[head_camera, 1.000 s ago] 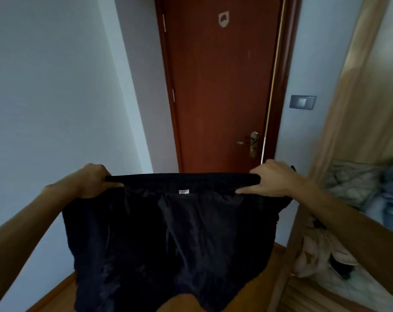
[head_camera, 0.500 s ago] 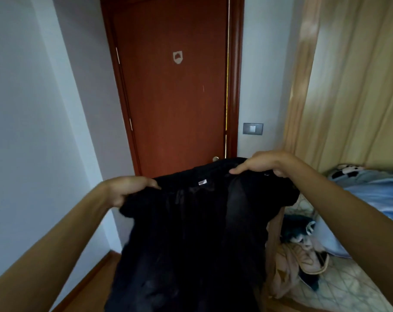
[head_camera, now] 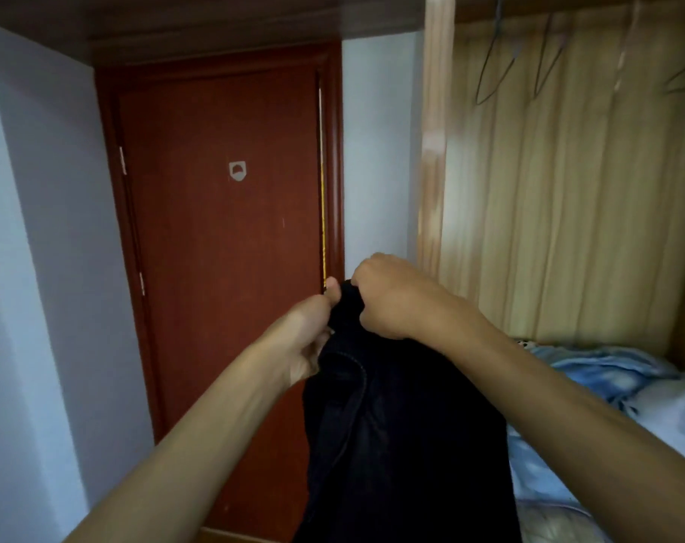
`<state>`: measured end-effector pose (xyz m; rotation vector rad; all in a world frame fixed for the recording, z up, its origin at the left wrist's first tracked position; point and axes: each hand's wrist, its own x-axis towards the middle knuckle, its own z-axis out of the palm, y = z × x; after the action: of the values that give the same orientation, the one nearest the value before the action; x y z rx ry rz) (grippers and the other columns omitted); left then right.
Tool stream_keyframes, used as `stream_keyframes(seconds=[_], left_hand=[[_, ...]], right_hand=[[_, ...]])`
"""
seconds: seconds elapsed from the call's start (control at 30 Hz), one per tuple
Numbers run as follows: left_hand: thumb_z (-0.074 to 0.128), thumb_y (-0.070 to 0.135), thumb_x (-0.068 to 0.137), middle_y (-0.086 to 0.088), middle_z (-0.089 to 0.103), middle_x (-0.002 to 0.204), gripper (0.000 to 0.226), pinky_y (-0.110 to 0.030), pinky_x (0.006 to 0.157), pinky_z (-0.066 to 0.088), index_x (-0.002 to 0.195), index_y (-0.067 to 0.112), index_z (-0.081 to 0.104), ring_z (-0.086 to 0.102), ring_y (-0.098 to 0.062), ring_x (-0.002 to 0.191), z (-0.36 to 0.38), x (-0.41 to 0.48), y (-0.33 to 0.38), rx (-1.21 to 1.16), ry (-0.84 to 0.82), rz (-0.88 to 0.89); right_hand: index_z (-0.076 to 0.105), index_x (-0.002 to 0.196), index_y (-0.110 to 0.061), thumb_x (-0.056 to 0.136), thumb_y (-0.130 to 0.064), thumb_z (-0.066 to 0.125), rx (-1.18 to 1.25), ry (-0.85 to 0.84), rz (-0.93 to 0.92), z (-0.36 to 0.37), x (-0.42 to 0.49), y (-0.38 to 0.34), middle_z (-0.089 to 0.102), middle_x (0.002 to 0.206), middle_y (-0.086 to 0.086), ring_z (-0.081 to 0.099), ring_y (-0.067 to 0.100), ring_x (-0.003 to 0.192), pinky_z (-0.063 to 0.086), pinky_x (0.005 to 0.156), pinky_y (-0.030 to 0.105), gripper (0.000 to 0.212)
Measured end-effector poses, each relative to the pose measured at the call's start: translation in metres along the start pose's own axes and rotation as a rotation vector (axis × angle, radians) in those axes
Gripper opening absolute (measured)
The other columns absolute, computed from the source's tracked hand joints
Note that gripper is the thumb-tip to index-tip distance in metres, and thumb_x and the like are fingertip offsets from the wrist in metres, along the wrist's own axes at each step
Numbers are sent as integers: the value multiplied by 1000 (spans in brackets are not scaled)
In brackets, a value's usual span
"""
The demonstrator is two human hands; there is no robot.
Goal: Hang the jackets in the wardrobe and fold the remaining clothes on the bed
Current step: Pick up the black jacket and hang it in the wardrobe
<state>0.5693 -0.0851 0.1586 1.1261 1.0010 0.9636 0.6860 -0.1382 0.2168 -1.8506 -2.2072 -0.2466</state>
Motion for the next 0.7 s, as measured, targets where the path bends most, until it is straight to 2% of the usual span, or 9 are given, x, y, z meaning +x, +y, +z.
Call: stream_keyframes(seconds=[0.07, 0.13, 0.2, 0.3, 0.37, 0.43, 0.53, 0.63, 0.7], left_hand=[[49, 57, 98, -8, 64, 83, 54, -31, 66, 43, 105, 7, 69, 56, -23, 69, 34, 7, 16, -53, -42, 58], [42, 50, 102, -2, 71, 64, 57, -22, 54, 52, 113, 0, 68, 66, -11, 54, 68, 14, 36, -107, -114, 118], [45, 56, 99, -8, 76, 75, 57, -24, 58, 60, 111, 7, 72, 74, -15, 64, 95, 15, 49, -84, -240, 120], [54, 45, 99, -12, 76, 98, 40, -38, 83, 60, 116, 14, 72, 74, -27, 89, 121, 27, 54, -74, -322, 164], [59, 32, 96, -14, 76, 99, 33, -37, 74, 60, 118, 11, 71, 74, -29, 86, 139, 40, 60, -110, -288, 195], [60, 25, 93, -14, 76, 95, 31, -30, 62, 56, 118, 8, 71, 73, -27, 79, 158, 50, 73, -126, -216, 253], [58, 22, 96, -13, 74, 98, 25, -31, 66, 58, 114, 6, 67, 71, -26, 83, 191, 58, 97, -85, -122, 362], [58, 23, 96, -12, 72, 103, 31, -34, 73, 59, 120, 5, 62, 70, -27, 90, 222, 66, 122, -68, -70, 450], [57, 23, 97, -12, 70, 103, 31, -31, 66, 58, 121, 4, 60, 69, -26, 89, 237, 74, 138, -52, -20, 505]], right_hand=[[64, 113, -12, 85, -6, 61, -144, 104, -16, -15, -10, 13, 42, 97, 5, 49, 23, 85, 38, 68, 32, 29], [69, 110, -11, 82, -3, 58, -69, 94, -27, -36, -19, 38, 54, 91, 3, 56, 21, 82, 45, 65, 34, 31], [73, 103, -13, 80, -7, 60, 210, 43, 8, -56, -23, 72, 69, 85, 7, 66, 19, 75, 56, 67, 36, 27], [68, 113, 1, 73, -11, 65, 885, -67, 34, -81, -28, 127, 73, 93, 10, 69, 16, 82, 57, 84, 30, 41], [58, 117, 13, 77, -6, 62, 1291, -98, 4, -91, -25, 159, 72, 107, 19, 72, 24, 98, 57, 87, 27, 45], [56, 120, 12, 88, -10, 58, 1478, -8, 58, -96, -11, 188, 68, 116, 27, 70, 30, 105, 58, 86, 28, 38], [52, 127, 15, 97, -31, 56, 1606, 157, 219, -105, 23, 229, 70, 109, 29, 75, 29, 89, 62, 73, 29, 55], [46, 129, 17, 97, -49, 49, 1726, 239, 302, -119, 57, 264, 72, 85, 30, 74, 33, 66, 58, 48, 33, 74], [41, 133, 16, 95, -57, 48, 1718, 272, 330, -132, 78, 284, 71, 75, 31, 71, 35, 54, 53, 39, 32, 83]])
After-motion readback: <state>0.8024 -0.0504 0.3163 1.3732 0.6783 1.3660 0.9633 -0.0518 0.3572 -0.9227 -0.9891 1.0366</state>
